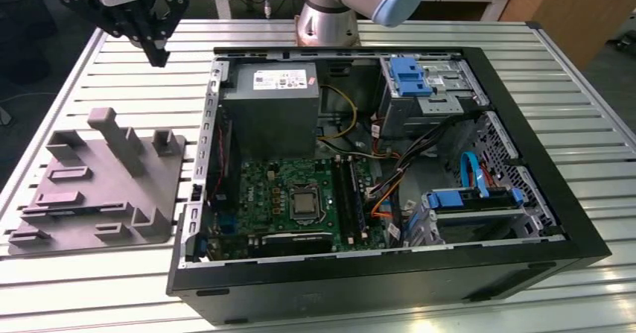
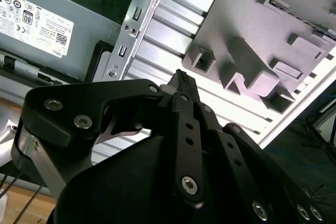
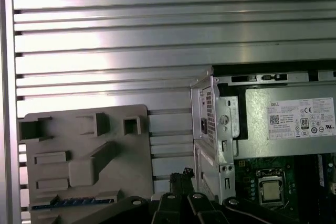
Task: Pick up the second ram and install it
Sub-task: 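Reach for the second ram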
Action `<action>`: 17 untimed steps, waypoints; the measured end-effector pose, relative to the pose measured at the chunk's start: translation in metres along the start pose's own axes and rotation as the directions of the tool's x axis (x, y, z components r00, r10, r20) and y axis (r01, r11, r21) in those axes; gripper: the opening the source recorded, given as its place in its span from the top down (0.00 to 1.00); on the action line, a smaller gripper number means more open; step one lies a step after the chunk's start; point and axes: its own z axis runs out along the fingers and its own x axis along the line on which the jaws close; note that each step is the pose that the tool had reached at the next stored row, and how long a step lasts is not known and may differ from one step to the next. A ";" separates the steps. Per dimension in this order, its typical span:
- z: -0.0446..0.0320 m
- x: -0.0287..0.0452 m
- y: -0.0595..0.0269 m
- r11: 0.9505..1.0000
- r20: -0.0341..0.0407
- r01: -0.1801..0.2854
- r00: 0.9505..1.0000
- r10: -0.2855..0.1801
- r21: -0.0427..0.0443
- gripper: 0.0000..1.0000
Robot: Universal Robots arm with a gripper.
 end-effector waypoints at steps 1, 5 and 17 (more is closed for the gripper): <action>0.0001 0.0020 -0.0002 1.000 0.000 0.000 1.000 0.000 0.000 0.90; 0.0001 0.0114 -0.0009 1.000 0.000 0.000 1.000 0.000 0.000 0.90; 0.0011 0.0462 -0.0036 1.000 0.001 0.000 1.000 0.000 0.000 0.90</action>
